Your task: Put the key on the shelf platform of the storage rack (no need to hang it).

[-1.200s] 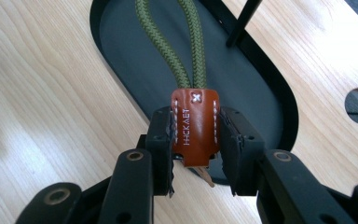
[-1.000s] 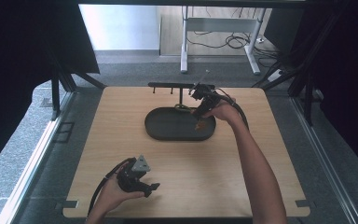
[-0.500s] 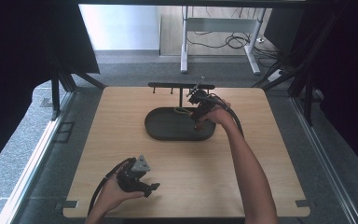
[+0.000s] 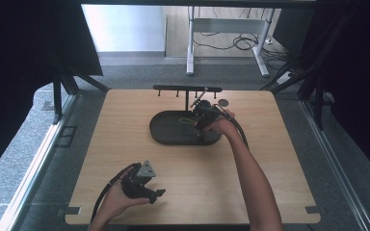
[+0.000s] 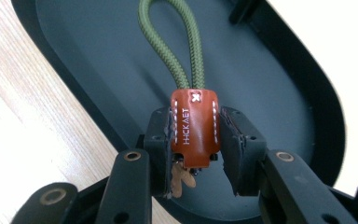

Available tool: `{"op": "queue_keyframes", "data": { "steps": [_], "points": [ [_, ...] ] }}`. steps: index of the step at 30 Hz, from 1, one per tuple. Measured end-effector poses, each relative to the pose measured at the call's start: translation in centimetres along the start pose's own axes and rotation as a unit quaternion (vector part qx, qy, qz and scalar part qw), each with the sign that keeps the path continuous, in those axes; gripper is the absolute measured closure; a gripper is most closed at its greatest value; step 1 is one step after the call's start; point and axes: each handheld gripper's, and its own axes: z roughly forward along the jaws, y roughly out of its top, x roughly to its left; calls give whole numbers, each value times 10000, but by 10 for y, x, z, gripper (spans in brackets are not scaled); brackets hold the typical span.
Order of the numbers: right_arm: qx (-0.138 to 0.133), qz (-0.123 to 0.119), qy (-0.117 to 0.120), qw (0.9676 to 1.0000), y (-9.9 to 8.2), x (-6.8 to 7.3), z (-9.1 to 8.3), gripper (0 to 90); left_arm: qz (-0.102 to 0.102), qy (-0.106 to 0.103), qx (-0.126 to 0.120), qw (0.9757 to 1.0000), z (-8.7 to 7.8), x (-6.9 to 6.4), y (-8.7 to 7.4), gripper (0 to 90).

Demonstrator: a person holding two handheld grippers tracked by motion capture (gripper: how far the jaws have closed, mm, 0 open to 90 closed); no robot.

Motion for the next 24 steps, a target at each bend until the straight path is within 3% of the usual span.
{"op": "queue_keyframes", "data": {
  "steps": [7,24],
  "points": [
    [-86,-42,78,9999,-6,1,-2,585,-19,13,-8,10000,0,1,0,249],
    [-514,116,261,9983,-28,9,-36,541,-20,70,28,10000,-1,2,0,249]
  ]
}}
